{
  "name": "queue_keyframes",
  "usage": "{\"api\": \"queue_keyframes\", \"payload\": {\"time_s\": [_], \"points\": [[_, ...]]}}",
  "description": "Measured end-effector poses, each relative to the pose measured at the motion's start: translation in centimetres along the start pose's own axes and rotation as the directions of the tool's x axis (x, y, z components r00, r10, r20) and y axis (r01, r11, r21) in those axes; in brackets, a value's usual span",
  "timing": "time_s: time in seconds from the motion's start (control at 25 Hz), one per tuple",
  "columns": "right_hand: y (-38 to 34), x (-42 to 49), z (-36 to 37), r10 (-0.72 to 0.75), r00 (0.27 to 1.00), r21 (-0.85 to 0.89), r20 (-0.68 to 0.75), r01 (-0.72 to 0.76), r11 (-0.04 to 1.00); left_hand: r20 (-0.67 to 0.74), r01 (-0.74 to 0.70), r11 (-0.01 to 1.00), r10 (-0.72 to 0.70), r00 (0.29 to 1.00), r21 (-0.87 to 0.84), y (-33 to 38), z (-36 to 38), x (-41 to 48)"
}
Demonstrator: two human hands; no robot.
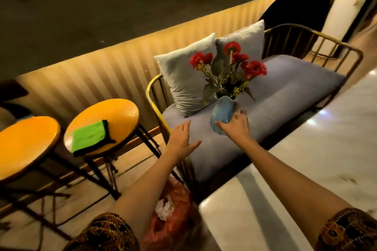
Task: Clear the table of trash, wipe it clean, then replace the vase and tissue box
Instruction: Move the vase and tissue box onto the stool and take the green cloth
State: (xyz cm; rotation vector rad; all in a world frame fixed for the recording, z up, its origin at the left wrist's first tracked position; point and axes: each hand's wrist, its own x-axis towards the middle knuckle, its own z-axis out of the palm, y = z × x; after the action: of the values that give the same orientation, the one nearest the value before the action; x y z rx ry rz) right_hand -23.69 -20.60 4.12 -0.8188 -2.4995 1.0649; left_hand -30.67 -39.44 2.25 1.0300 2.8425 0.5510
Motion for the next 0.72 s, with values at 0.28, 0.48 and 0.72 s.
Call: {"api": "queue_keyframes", "payload": {"time_s": [0.28,0.48,0.72], "points": [[-12.6,4.3,16.8,-0.164,0.954,0.067,0.249,0.152,0.986,-0.065,0.268,0.963,-0.267,0.961,-0.001,-18.0,-3.8,-1.1],[-21.1,6.8,27.1,-0.222,0.917,0.095,0.330,0.201,0.975,-0.107,0.348,0.937,-0.345,0.932,0.006,-28.6,-6.3,-0.2],[-26.5,10.1,36.6,-0.222,0.923,0.064,0.316,0.212,0.975,-0.145,0.377,0.926,-0.370,0.918,0.021,-36.1,-7.2,2.4]]}}
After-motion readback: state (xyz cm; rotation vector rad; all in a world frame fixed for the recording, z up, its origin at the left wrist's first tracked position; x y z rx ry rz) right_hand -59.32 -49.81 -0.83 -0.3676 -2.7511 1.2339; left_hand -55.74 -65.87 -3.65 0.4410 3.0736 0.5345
